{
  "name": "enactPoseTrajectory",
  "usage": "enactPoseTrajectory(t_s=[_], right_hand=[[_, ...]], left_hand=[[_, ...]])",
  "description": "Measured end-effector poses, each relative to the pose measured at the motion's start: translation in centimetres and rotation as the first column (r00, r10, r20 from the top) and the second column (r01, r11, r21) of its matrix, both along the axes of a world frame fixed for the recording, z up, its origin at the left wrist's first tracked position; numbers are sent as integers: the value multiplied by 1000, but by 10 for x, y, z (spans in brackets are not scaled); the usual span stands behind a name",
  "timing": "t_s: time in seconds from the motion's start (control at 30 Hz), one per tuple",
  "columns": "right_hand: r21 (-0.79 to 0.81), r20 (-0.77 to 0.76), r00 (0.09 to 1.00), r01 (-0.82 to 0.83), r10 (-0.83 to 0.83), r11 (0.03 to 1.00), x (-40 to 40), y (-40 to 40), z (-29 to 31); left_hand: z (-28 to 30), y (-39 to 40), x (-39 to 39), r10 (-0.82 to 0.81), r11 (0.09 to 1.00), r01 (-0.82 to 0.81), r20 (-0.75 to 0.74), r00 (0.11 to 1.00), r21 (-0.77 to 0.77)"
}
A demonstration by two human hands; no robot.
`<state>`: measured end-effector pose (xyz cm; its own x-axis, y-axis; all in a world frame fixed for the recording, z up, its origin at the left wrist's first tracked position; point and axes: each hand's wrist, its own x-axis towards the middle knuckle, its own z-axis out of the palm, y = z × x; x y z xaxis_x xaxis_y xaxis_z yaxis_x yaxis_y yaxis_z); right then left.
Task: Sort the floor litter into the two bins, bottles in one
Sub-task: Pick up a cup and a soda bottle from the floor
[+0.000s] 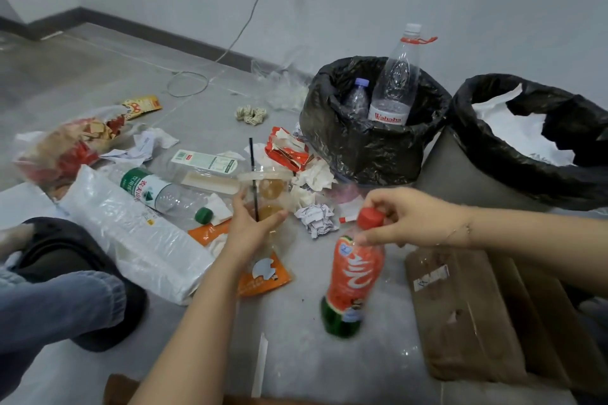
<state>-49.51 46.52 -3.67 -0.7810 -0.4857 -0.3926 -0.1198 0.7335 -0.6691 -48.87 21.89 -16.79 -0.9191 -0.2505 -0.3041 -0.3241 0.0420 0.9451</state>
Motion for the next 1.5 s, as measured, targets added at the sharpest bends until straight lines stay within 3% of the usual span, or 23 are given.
enactPoseTrajectory(t_s=[0.13,0.3,0.53,0.7,0.77,0.9,0.93,1.0,1.07,1.1,1.2,1.3,1.43,1.5], right_hand=[[-66,-133,988,74,-82,995,-13,19,44],[-260,-276,908,246,-316,934,-50,27,76],[-537,-303,702,434,-645,724,-98,32,109],[-669,-269,543,489,-795,560,-135,44,124],[-637,-323,498,514,-805,574,-148,47,125],[-390,-637,425,542,-643,745,-166,52,120],[-322,-685,433,542,-586,776,-168,53,119],[-108,-720,533,546,-444,831,-175,52,109],[102,-681,651,539,-336,836,-184,51,90],[130,-668,664,549,-336,826,-188,51,82],[55,-648,625,609,-435,792,-196,53,77],[-81,-488,639,645,-594,760,-198,61,79],[-245,-402,571,687,-716,685,-195,66,80],[-285,-249,595,709,-764,646,-194,64,79]], left_hand=[[33,11,-9,-105,994,107,-130,986,12],[70,36,-29,-159,984,173,-259,953,32],[111,42,-68,-197,979,170,-307,931,-111],[136,50,-99,-190,980,153,-354,916,-130],[145,58,-108,-211,976,174,-368,906,-130],[152,70,-126,-198,979,161,-404,893,-124],[152,73,-129,-182,983,151,-413,892,-106],[148,79,-129,-164,987,148,-419,893,-69],[142,84,-126,-170,985,166,-409,896,-46],[138,85,-125,-175,984,172,-408,896,-44],[131,85,-126,-177,984,176,-405,897,-39],[133,82,-129,-185,981,190,-394,900,-28],[140,84,-135,-158,985,172,-415,896,-4],[145,88,-135,-154,985,174,-422,894,8]])
